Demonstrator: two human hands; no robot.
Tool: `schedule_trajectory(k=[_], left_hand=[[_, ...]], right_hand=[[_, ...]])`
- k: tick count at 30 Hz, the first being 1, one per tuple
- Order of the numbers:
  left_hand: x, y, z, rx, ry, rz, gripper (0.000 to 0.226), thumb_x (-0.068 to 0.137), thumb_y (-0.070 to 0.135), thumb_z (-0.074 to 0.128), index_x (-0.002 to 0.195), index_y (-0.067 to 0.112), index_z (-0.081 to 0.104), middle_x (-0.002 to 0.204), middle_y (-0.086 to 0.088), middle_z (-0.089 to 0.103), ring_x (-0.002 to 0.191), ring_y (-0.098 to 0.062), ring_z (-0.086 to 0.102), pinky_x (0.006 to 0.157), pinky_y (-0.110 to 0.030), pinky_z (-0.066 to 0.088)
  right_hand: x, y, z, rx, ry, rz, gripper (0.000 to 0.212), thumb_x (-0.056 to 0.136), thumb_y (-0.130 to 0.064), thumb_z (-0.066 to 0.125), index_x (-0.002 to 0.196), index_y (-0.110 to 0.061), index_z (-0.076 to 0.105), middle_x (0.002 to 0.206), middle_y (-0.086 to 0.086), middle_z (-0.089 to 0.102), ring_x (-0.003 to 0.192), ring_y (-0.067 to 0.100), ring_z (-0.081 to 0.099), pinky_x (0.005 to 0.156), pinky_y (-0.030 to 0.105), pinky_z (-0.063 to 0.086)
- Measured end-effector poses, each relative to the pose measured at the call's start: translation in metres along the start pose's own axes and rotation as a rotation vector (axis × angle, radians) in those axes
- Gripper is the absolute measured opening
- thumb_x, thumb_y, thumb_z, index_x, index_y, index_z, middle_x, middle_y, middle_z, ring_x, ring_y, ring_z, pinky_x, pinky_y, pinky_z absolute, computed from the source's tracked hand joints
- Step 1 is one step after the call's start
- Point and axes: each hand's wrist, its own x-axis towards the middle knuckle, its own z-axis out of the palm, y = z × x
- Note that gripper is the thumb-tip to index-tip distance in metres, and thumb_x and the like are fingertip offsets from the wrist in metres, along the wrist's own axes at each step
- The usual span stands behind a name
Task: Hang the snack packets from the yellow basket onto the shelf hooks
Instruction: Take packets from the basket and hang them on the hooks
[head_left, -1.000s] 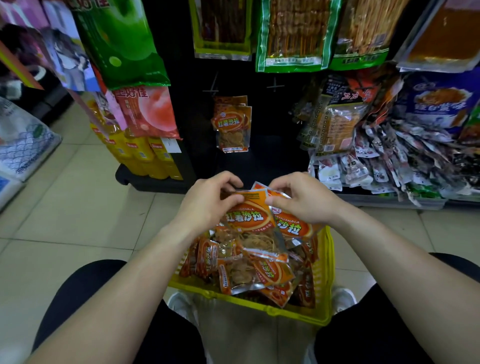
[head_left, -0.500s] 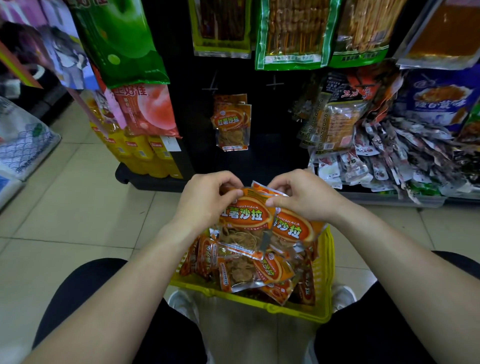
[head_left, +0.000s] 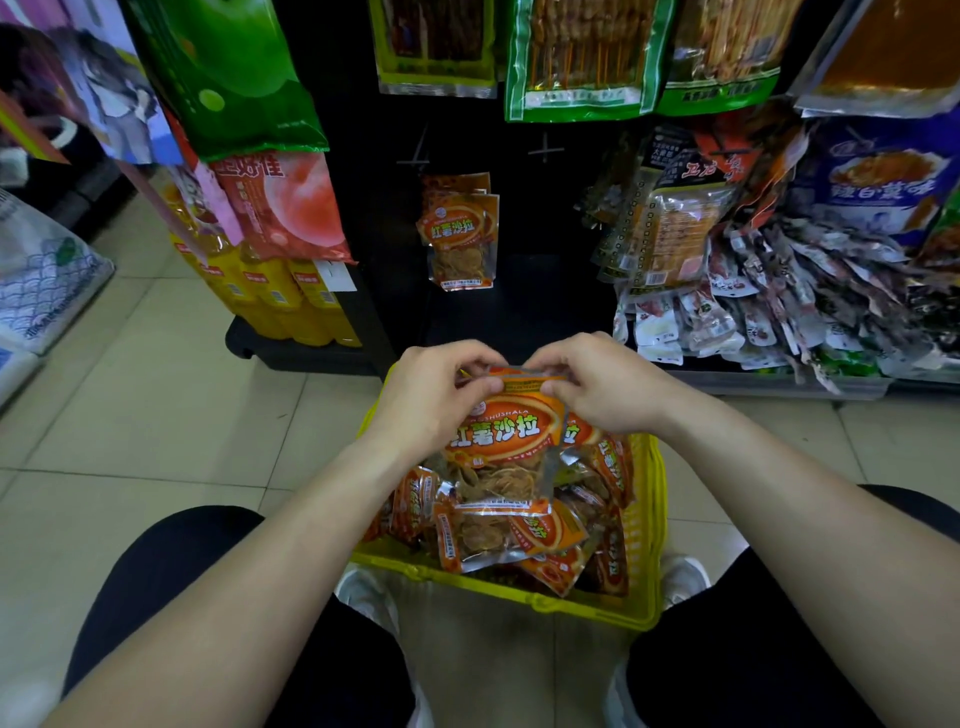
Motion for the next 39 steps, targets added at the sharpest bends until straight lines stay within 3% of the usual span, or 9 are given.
schedule_trajectory(k=[3, 7, 10, 13, 16, 22, 27, 35, 39], left_hand=[[0.000, 0.003, -0.003, 0.010, 0.046, -0.019, 0.006, 0.087, 0.036, 0.073, 0.090, 0.039, 0.068, 0.079, 0.020, 0.066, 0.081, 0.000, 0.065, 0.074, -0.035, 0.059], [0.001, 0.000, -0.005, 0.000, 0.119, -0.058, 0.012, 0.086, 0.048, 0.071, 0.082, 0.037, 0.067, 0.074, 0.018, 0.067, 0.076, 0.000, 0.065, 0.068, -0.033, 0.059], [0.003, -0.002, -0.006, 0.011, 0.154, -0.080, 0.021, 0.082, 0.054, 0.072, 0.076, 0.036, 0.064, 0.073, 0.017, 0.067, 0.074, 0.000, 0.064, 0.064, -0.032, 0.057], [0.004, -0.003, -0.010, -0.034, 0.056, -0.056, 0.014, 0.082, 0.040, 0.077, 0.090, 0.037, 0.065, 0.087, 0.018, 0.069, 0.085, 0.000, 0.064, 0.072, -0.028, 0.057], [0.003, -0.001, -0.014, -0.030, -0.056, -0.009, 0.031, 0.088, 0.025, 0.074, 0.114, 0.040, 0.065, 0.103, 0.018, 0.071, 0.097, -0.002, 0.065, 0.079, -0.026, 0.058], [0.003, -0.002, -0.008, -0.006, 0.059, -0.050, 0.007, 0.088, 0.040, 0.072, 0.086, 0.041, 0.065, 0.088, 0.016, 0.070, 0.086, -0.003, 0.067, 0.071, -0.034, 0.060], [0.002, -0.003, -0.003, 0.022, 0.118, -0.086, 0.014, 0.083, 0.053, 0.072, 0.081, 0.041, 0.065, 0.085, 0.015, 0.071, 0.081, -0.004, 0.067, 0.066, -0.034, 0.060], [0.006, -0.002, -0.011, -0.063, 0.040, -0.085, 0.013, 0.089, 0.024, 0.074, 0.096, 0.034, 0.069, 0.096, 0.011, 0.071, 0.095, -0.005, 0.067, 0.078, -0.028, 0.059], [0.008, -0.004, -0.016, -0.124, 0.100, -0.097, 0.012, 0.086, 0.021, 0.077, 0.087, 0.032, 0.071, 0.087, 0.012, 0.072, 0.088, -0.005, 0.068, 0.078, -0.034, 0.060]], right_hand=[[0.000, -0.002, -0.001, 0.028, 0.034, 0.007, 0.023, 0.096, -0.017, 0.060, 0.113, -0.031, 0.069, 0.092, -0.018, 0.069, 0.077, -0.011, 0.060, 0.064, 0.007, 0.042], [0.000, -0.001, -0.001, 0.004, 0.048, 0.018, 0.010, 0.094, -0.026, 0.065, 0.099, -0.035, 0.067, 0.080, -0.016, 0.068, 0.068, -0.009, 0.061, 0.060, 0.014, 0.041], [0.001, 0.000, -0.003, 0.053, 0.115, 0.029, 0.014, 0.092, -0.024, 0.069, 0.093, -0.038, 0.066, 0.082, -0.016, 0.068, 0.072, -0.007, 0.061, 0.061, 0.015, 0.042], [0.003, 0.001, -0.003, 0.123, 0.150, 0.038, 0.018, 0.090, -0.021, 0.071, 0.093, -0.039, 0.067, 0.090, -0.015, 0.069, 0.083, -0.002, 0.065, 0.067, 0.020, 0.050], [0.004, 0.003, -0.003, 0.174, 0.165, 0.046, 0.022, 0.089, -0.017, 0.071, 0.096, -0.038, 0.068, 0.096, -0.015, 0.070, 0.089, 0.002, 0.067, 0.072, 0.026, 0.056], [0.003, 0.002, -0.006, 0.218, 0.136, 0.031, 0.030, 0.083, -0.002, 0.070, 0.098, -0.029, 0.070, 0.088, -0.013, 0.071, 0.084, 0.000, 0.069, 0.069, 0.024, 0.058], [0.005, -0.001, 0.000, 0.142, 0.169, -0.009, 0.005, 0.090, -0.029, 0.071, 0.090, -0.034, 0.070, 0.086, -0.015, 0.072, 0.083, -0.001, 0.068, 0.072, 0.024, 0.055], [0.007, 0.001, -0.001, 0.061, 0.212, 0.024, 0.015, 0.091, -0.022, 0.070, 0.089, -0.036, 0.065, 0.083, -0.015, 0.068, 0.082, 0.002, 0.066, 0.075, 0.034, 0.058], [0.010, 0.003, -0.001, 0.103, 0.230, 0.034, 0.022, 0.088, -0.012, 0.072, 0.089, -0.034, 0.068, 0.082, -0.014, 0.068, 0.081, 0.003, 0.066, 0.077, 0.035, 0.058]])
